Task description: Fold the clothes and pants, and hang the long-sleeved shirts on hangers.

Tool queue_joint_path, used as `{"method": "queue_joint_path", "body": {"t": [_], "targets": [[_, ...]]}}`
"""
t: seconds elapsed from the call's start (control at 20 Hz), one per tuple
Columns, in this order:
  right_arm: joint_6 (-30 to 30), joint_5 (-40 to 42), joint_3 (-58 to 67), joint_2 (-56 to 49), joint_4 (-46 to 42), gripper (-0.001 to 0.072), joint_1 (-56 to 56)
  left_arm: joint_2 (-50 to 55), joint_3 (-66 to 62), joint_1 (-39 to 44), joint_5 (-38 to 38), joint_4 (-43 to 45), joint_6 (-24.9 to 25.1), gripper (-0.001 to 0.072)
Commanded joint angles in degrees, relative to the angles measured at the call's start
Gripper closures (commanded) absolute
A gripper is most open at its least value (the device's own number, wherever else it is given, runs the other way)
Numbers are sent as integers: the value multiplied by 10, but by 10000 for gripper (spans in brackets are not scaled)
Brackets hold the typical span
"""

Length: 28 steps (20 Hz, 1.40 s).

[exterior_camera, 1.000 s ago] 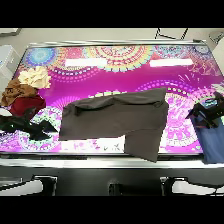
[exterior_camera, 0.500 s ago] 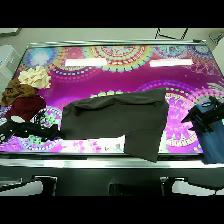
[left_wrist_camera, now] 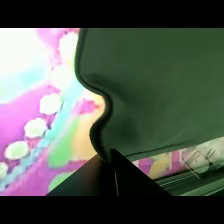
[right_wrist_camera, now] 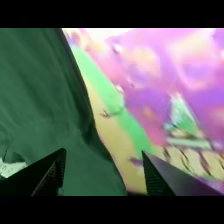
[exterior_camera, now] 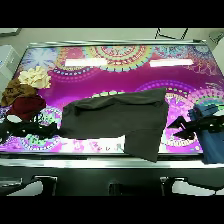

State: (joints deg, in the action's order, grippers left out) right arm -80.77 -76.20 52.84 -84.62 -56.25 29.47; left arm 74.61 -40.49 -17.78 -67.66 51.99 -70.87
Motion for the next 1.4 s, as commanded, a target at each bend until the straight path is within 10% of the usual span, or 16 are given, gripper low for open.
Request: {"method": "queue_joint_path", "body": {"t": [0.0, 0.15, 0.25, 0.5, 0.8, 1.35], "targets": [[22, 97, -25, -7, 31, 217, -60, -23, 0, 0, -15, -2, -3, 681], [-29, 136, -24, -19, 29, 338, -109, -29, 0, 0, -15, -2, -11, 681], [-32, 107, -16, -18, 39, 660, -116, -30, -2, 0, -19, -11, -11, 681], [50, -52, 212, 43, 13, 667, -115, -98, -184, 0, -26, -15, -12, 683], [52, 123, 650, 210, -82, 666, -115, -218, -660, -4, 71, -14, -11, 681], [0, 129, 663, 471, -203, 666, -115, -372, -754, -3, 92, 50, -76, 682]]}}
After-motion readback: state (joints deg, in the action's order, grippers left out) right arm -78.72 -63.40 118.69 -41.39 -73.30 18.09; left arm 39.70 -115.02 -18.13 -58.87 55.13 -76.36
